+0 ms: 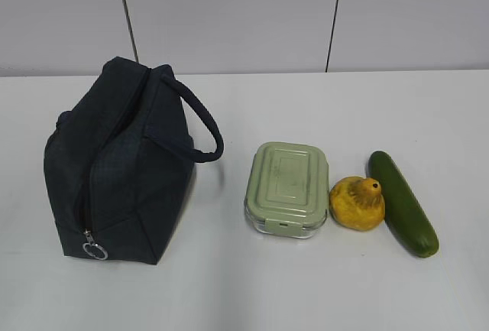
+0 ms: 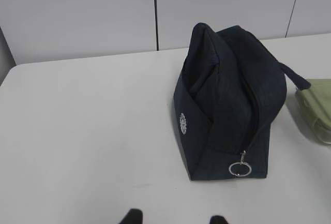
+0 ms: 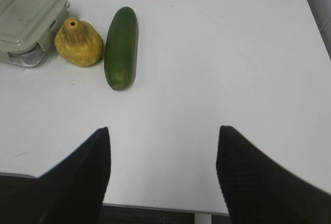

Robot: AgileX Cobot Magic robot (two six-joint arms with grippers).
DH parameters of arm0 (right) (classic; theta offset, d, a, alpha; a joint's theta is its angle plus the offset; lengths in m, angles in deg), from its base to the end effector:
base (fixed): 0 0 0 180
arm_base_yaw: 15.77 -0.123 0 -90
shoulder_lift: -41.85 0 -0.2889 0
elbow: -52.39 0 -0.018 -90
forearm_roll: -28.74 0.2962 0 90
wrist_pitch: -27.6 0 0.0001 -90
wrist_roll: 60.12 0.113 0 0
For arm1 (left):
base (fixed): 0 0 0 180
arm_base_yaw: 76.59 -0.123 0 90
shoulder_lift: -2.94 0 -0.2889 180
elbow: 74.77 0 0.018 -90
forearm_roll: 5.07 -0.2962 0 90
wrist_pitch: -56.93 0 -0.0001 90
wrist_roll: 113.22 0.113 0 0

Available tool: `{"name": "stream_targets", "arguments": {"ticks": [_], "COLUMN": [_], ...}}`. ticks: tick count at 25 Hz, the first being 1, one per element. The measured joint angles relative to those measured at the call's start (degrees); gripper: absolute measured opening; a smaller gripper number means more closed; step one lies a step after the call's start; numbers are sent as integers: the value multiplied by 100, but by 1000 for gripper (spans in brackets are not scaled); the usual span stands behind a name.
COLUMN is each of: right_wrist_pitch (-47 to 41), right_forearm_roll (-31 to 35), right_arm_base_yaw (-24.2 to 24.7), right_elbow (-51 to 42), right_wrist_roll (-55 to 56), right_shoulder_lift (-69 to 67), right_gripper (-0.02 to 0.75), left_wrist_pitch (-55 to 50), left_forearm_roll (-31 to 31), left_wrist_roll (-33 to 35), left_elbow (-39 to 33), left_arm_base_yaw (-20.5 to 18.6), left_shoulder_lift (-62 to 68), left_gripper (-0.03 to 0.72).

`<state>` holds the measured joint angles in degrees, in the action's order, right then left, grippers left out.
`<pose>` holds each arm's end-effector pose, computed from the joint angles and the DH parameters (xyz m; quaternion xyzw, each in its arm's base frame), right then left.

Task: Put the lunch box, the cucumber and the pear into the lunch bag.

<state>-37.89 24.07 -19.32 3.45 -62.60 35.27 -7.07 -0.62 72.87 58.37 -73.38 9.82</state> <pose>0.0440 -0.0057 0.2806 -0.0422 0.8687 -0.0360 0.4923 0.0407 -0.0102 0.2949 0.0728 0.8523 -0.0257 0.5174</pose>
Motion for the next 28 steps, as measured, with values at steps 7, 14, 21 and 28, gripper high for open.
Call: {"name": "stream_targets", "arguments": {"ticks": [7, 14, 21, 28], "right_wrist_pitch": [0, 0, 0, 0], "right_forearm_roll": [0, 0, 0, 0], "right_arm_base_yaw": [0, 0, 0, 0], "right_elbow": [0, 0, 0, 0], "right_wrist_roll": [0, 0, 0, 0], "right_shoulder_lift": [0, 0, 0, 0], "right_gripper": [497, 497, 497, 497], "left_wrist_pitch": [0, 0, 0, 0], "left_forearm_roll": [0, 0, 0, 0], "left_wrist_roll": [0, 0, 0, 0], "left_elbow": [0, 0, 0, 0], "left_arm_base_yaw": [0, 0, 0, 19], "left_shoulder_lift": [0, 0, 0, 0], "left_gripper": [242, 242, 242, 242]}}
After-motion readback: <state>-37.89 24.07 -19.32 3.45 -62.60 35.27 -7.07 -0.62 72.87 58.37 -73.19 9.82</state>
